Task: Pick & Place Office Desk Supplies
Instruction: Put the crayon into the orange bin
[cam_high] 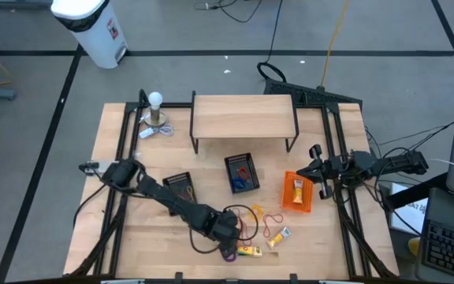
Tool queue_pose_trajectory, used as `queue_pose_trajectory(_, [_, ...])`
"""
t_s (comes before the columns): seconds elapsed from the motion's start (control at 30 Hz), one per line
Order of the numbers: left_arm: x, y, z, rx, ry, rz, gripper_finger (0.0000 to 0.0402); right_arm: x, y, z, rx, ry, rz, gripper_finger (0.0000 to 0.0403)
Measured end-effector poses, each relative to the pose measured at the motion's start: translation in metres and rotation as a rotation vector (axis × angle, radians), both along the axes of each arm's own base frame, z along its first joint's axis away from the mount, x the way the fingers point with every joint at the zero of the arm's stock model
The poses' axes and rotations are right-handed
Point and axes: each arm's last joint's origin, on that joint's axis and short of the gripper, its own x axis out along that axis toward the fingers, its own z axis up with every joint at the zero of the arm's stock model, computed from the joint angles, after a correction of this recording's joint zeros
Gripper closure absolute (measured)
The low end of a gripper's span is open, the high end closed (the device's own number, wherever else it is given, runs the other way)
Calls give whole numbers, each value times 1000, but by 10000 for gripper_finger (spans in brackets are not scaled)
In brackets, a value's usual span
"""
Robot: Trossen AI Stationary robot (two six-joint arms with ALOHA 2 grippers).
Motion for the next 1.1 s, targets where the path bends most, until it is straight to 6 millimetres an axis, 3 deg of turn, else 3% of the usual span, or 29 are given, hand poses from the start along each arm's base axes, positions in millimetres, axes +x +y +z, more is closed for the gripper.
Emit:
queue_pose_trajectory(0.17, [-6,2,-3,33,73,8,142,0,0,-2,14,24,4,403])
queue_pose_trajectory(0.3, [-9,5,-3,77,96,-94,150,1,0,-4,32,44,9,403])
queue_pose_trajectory(0.73, [-7,12,0,120,66,-237,232,1,0,-4,33,42,9,403])
queue_pose_trajectory(1.1, [-5,22,22,96,7,-269,179,2,2,-6,41,68,64,403])
